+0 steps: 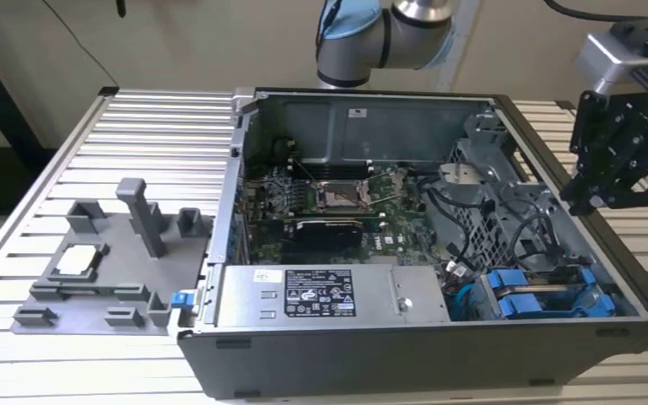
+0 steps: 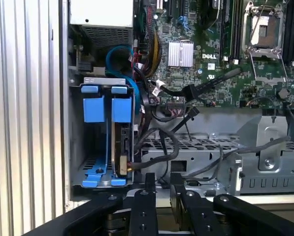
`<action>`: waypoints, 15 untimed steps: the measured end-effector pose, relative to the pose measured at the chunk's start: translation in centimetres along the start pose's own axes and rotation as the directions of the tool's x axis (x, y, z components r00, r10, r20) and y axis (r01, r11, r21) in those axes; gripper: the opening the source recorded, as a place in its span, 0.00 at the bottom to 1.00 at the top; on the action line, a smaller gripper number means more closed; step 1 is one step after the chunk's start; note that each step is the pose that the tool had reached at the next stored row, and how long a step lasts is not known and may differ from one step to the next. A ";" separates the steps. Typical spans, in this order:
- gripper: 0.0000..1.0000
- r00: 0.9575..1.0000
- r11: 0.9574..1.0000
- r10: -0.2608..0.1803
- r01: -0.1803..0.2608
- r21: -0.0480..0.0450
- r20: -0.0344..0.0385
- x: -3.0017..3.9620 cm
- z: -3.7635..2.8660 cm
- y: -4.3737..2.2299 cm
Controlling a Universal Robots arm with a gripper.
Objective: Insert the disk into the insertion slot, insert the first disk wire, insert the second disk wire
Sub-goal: 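Insert the first disk wire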
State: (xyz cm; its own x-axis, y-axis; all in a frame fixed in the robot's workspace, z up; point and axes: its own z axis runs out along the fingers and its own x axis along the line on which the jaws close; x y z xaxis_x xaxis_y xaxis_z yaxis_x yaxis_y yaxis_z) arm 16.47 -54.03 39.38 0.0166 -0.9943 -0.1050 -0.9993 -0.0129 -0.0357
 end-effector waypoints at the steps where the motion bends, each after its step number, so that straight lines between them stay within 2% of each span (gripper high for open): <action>1: 0.27 1.000 1.000 0.000 0.000 0.000 0.000 -0.45 0.04 -0.01; 4: 0.27 1.000 1.000 0.000 0.000 0.000 0.000 -1.61 0.17 -0.01; 7: 0.27 1.000 1.000 0.000 0.000 0.000 0.000 -2.01 0.21 0.46; 15: 0.27 1.000 1.000 0.000 0.000 0.000 0.000 -2.28 0.15 3.74</action>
State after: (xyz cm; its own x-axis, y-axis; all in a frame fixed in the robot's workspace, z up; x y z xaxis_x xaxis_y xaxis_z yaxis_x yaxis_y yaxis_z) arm 12.70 -51.79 39.34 0.0166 -0.9943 -0.1050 -0.9993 -0.0129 -0.0357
